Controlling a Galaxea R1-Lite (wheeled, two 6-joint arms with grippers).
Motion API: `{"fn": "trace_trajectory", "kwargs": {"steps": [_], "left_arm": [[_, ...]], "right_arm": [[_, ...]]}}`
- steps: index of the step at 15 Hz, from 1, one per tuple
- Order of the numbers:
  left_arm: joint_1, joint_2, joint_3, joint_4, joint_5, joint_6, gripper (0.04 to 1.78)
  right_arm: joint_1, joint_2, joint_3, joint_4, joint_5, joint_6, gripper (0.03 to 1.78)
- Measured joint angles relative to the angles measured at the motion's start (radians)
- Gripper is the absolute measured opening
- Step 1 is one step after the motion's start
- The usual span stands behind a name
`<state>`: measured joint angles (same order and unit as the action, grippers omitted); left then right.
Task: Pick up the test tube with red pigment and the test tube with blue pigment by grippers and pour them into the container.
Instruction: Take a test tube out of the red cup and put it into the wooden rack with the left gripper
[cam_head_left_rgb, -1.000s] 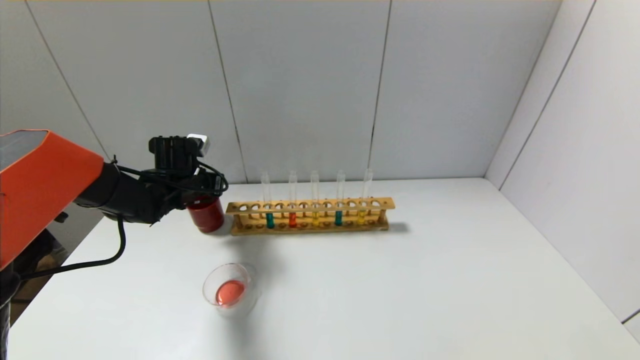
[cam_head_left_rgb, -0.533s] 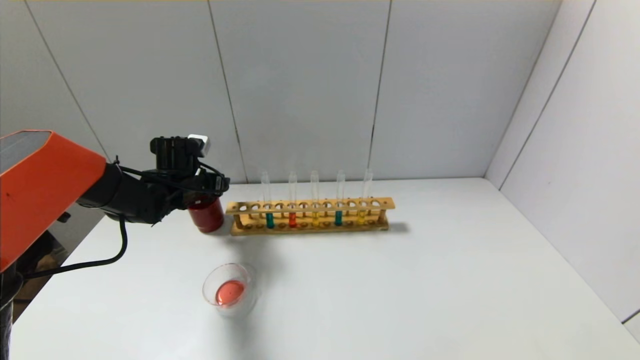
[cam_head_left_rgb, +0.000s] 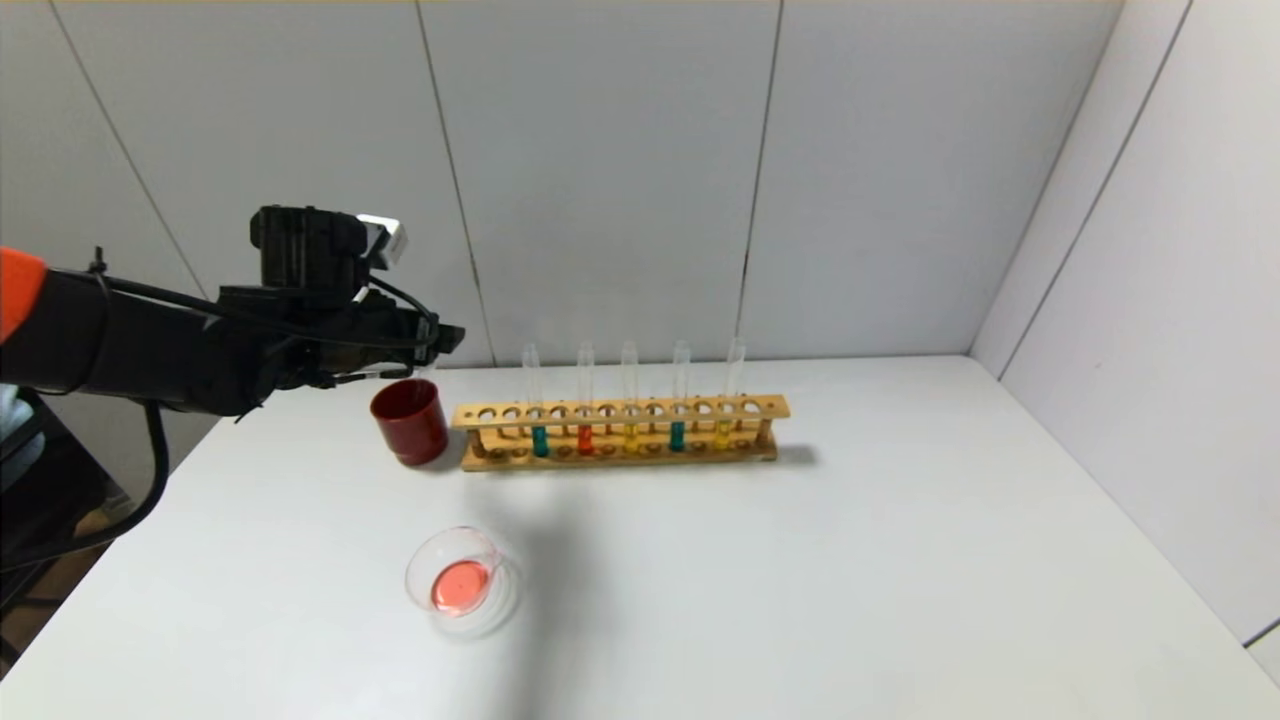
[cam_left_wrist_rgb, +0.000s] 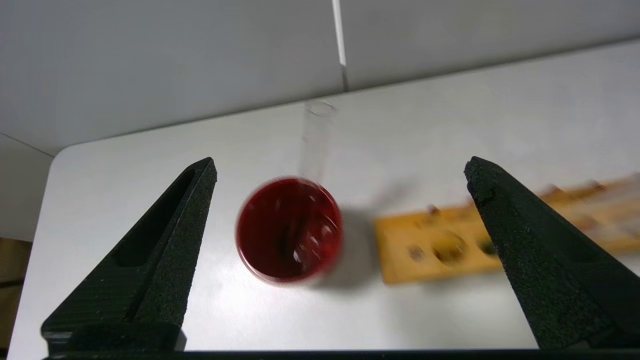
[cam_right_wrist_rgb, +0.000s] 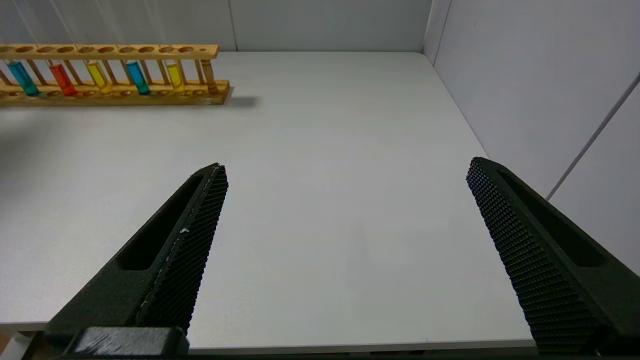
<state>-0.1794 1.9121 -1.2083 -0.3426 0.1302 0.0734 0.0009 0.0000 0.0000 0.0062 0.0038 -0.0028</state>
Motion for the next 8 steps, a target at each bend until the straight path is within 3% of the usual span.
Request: {"fn": "trace_trajectory", "kwargs": {"steps": [5, 8], "left_arm": [[-0.136, -0.136, 0.071, 0.095, 0.16, -0.006, 1.75], [-0.209, -0.142, 0.088, 0.092, 0.178, -0.036, 1.75]], "right_arm": [[0.001, 0.0, 0.0, 0.0, 0.0, 0.0, 1.75], [0.001, 0.0, 0.0, 0.0, 0.0, 0.0, 1.75]]}}
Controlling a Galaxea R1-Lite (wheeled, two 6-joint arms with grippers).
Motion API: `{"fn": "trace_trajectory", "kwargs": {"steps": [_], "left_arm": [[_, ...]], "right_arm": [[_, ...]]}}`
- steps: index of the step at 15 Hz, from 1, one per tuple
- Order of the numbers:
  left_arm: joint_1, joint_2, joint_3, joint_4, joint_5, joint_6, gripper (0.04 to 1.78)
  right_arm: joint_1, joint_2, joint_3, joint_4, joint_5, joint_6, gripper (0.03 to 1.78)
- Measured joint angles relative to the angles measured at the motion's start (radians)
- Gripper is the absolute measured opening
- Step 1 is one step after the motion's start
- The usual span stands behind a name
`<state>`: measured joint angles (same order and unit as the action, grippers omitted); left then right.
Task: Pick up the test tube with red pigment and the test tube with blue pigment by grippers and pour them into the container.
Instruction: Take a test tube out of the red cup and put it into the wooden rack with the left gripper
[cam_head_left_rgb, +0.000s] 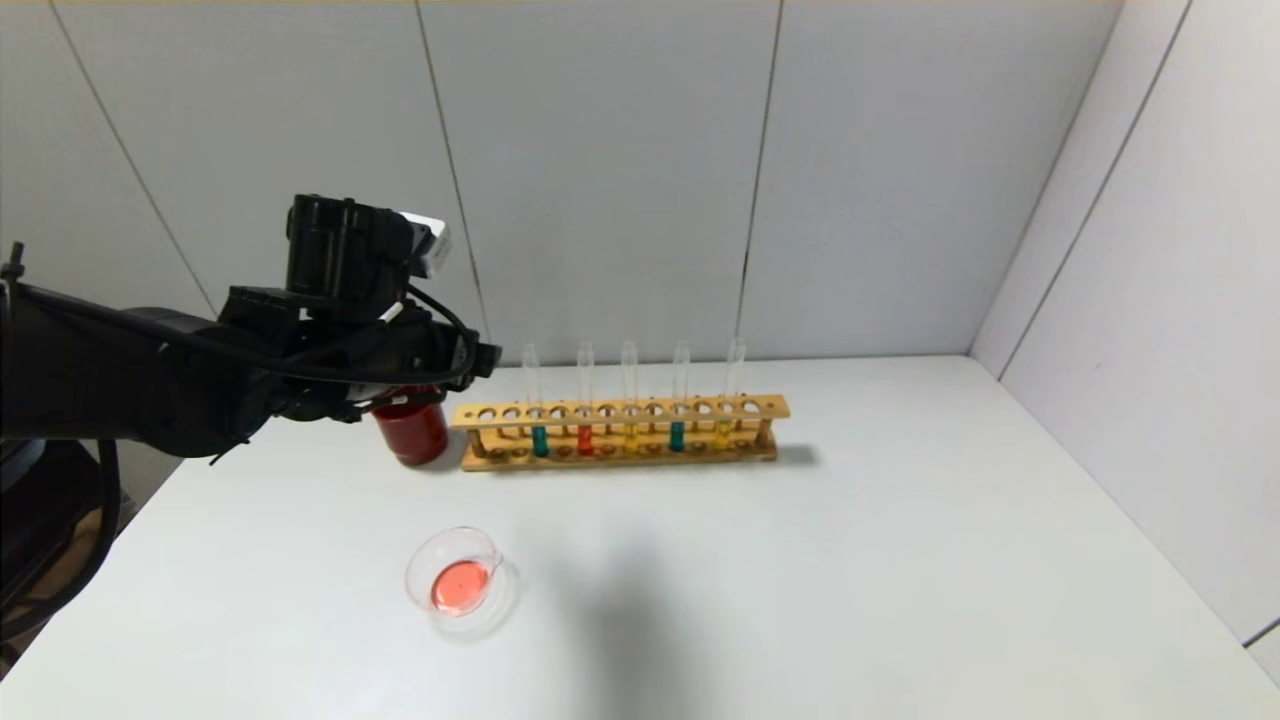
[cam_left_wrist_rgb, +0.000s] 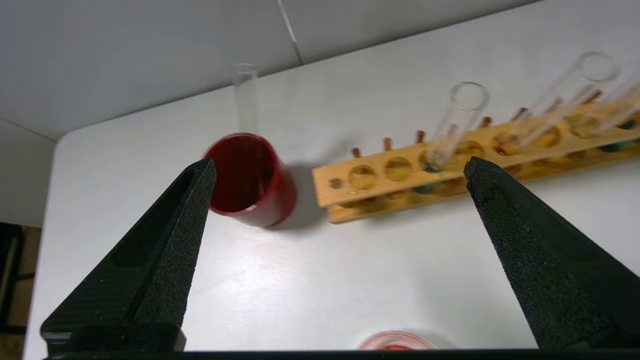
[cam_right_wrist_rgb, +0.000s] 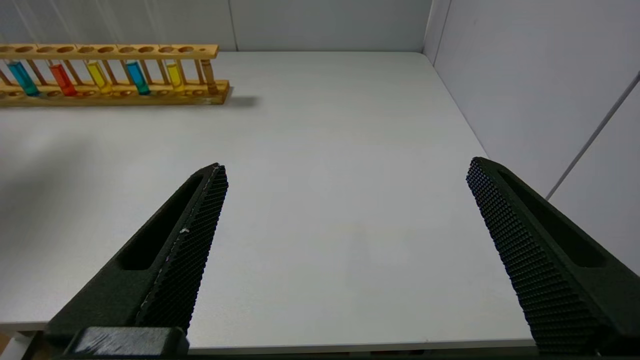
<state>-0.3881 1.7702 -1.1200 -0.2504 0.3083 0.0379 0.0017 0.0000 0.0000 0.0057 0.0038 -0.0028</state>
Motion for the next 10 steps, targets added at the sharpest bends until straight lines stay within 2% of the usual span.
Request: {"fn": "trace_trajectory", "kwargs": {"steps": [4, 6, 10], "left_arm": [[-0.111, 0.0, -0.017, -0.004, 0.009, -0.095, 1.75], [-0.158, 0.01, -0.004, -0.004, 0.057, -0.138, 1.75], [-0.178, 0.062, 0.013, -0.084, 0.129, -0.161, 1.75]], "right_arm": [[-0.001, 0.0, 0.0, 0.0, 0.0, 0.0, 1.75], [-0.001, 0.0, 0.0, 0.0, 0.0, 0.0, 1.75], [0.0, 0.0, 0.0, 0.0, 0.0, 0.0, 1.75]]}}
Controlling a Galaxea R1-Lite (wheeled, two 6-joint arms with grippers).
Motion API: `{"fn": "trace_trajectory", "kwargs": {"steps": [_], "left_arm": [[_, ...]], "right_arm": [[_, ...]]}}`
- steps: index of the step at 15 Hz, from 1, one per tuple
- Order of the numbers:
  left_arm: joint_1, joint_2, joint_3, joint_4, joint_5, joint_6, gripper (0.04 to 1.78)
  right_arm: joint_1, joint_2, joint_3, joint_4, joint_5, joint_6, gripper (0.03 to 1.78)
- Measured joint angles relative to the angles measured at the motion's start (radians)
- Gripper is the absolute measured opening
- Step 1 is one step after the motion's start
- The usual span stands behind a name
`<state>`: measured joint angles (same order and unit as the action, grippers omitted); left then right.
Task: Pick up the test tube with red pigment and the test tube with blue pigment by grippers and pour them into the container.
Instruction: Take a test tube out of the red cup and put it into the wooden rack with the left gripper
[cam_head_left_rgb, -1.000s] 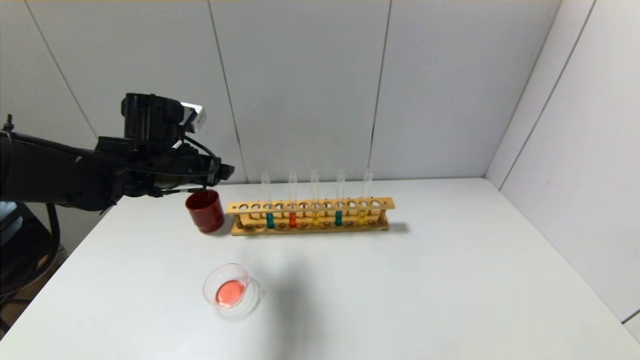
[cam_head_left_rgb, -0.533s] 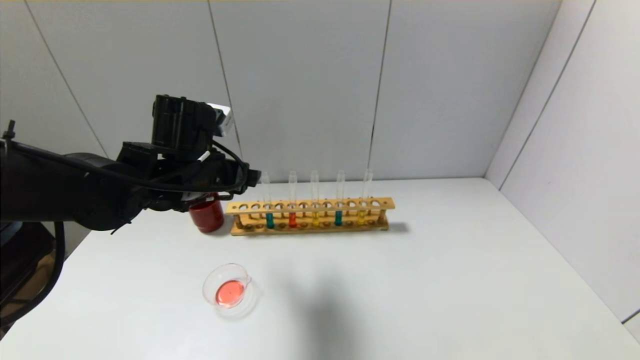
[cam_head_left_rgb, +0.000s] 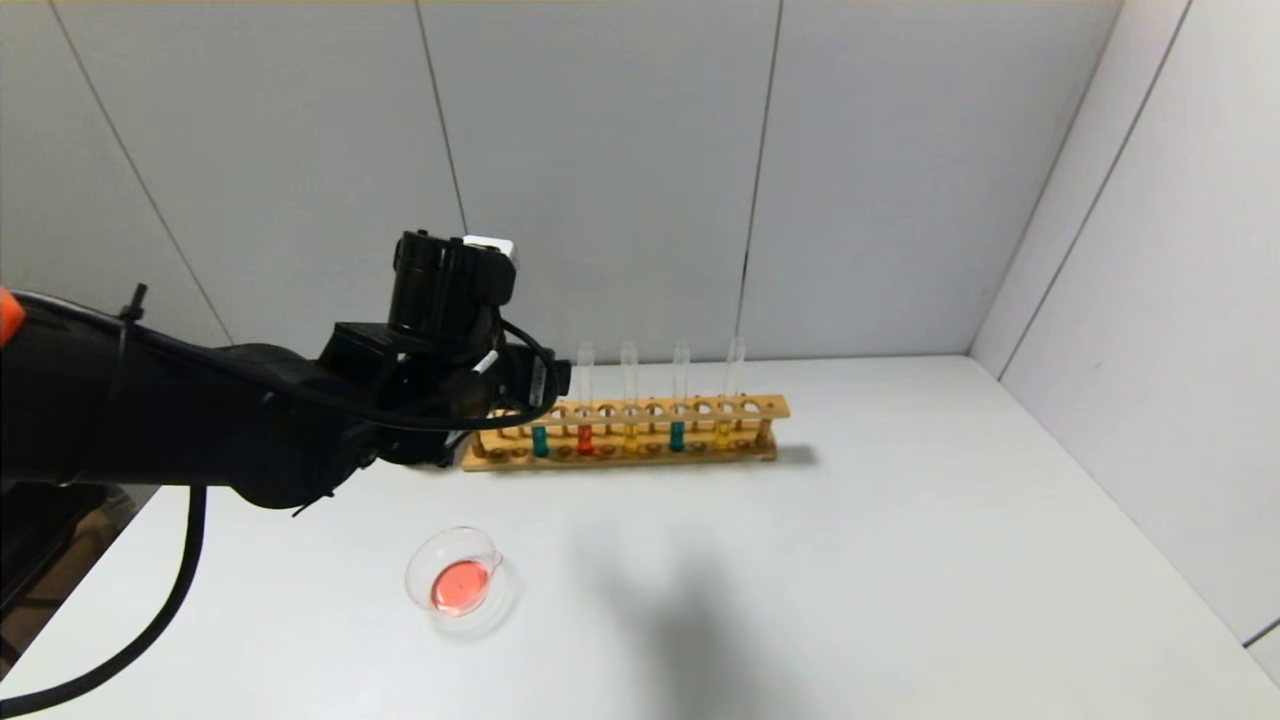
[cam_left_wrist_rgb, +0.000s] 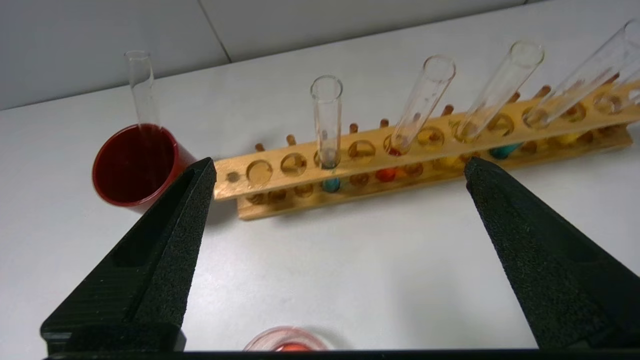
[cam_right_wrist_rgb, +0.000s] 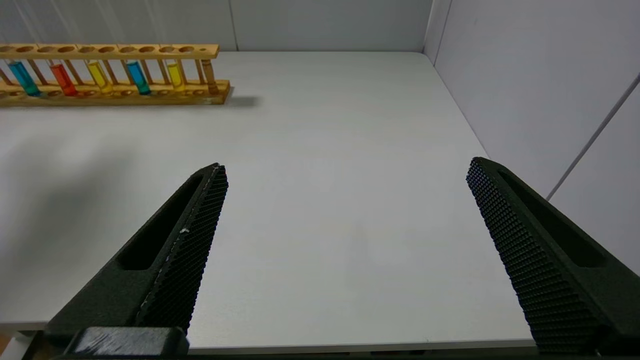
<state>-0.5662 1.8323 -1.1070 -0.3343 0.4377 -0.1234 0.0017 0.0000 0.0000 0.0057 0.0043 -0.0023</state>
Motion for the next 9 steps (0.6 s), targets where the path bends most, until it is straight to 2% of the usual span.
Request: {"fn": "trace_trajectory", "kwargs": {"steps": [4, 9], "left_arm": [[0.0, 0.114, -0.007, -0.154, 0.064, -0.004, 1.75], [0.044, 0.216, -0.026, -0.198, 0.058, -0.014, 1.75]], "right_arm": [[-0.001, 0.0, 0.0, 0.0, 0.0, 0.0, 1.75], [0.0, 0.0, 0.0, 0.0, 0.0, 0.0, 1.75]]}}
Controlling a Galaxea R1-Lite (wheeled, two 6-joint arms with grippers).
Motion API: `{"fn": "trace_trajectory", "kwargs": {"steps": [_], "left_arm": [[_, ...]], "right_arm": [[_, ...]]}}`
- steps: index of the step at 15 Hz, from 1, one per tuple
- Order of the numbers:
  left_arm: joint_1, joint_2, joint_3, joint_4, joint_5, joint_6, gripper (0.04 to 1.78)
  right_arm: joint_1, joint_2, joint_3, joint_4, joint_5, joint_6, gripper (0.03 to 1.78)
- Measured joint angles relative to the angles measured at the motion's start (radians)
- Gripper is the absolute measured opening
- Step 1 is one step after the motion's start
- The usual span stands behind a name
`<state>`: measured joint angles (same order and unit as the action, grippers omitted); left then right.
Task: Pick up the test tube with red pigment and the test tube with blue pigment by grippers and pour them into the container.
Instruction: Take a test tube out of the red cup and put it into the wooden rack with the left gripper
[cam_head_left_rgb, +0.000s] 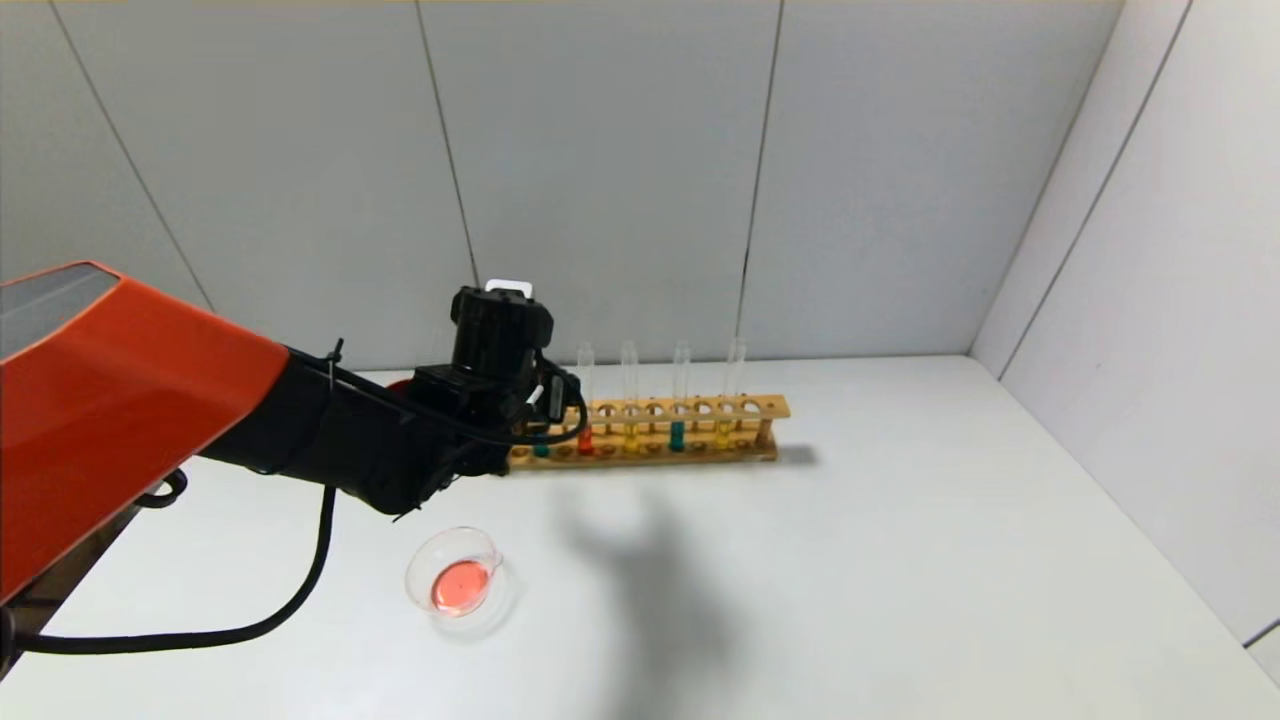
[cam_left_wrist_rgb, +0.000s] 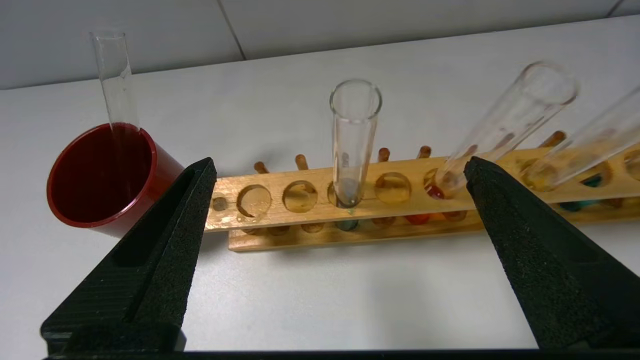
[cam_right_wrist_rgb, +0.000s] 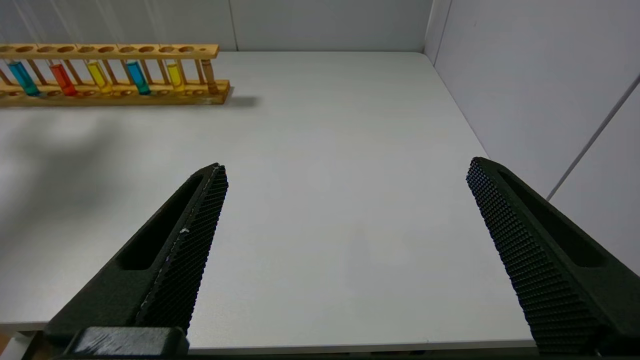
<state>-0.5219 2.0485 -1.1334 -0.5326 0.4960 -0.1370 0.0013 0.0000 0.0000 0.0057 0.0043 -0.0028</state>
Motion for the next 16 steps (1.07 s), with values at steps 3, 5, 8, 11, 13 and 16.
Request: {"fn": "trace_trajectory", "kwargs": {"steps": [3, 5, 8, 11, 13, 16], "left_arm": [[0.029, 0.024, -0.005, -0.007, -0.019, 0.0, 1.75], [0.032, 0.037, -0.012, -0.009, -0.045, -0.003, 1.75], [0.035, 0.07, -0.047, -0.009, -0.047, -0.009, 1.75], [0.036, 0.094, -0.063, -0.009, -0.047, -0.014, 1.75], [0.04, 0.102, -0.066, -0.006, -0.049, -0.031, 1.7], [0.04, 0.113, -0.068, -0.007, -0.05, -0.032, 1.45]], "right_arm": [[0.0, 0.0, 0.0, 0.0, 0.0, 0.0, 1.75], [0.0, 0.0, 0.0, 0.0, 0.0, 0.0, 1.75], [0.0, 0.0, 0.0, 0.0, 0.0, 0.0, 1.75], [0.0, 0.0, 0.0, 0.0, 0.0, 0.0, 1.75], [0.0, 0.0, 0.0, 0.0, 0.0, 0.0, 1.75], [0.0, 0.0, 0.0, 0.0, 0.0, 0.0, 1.75]]}}
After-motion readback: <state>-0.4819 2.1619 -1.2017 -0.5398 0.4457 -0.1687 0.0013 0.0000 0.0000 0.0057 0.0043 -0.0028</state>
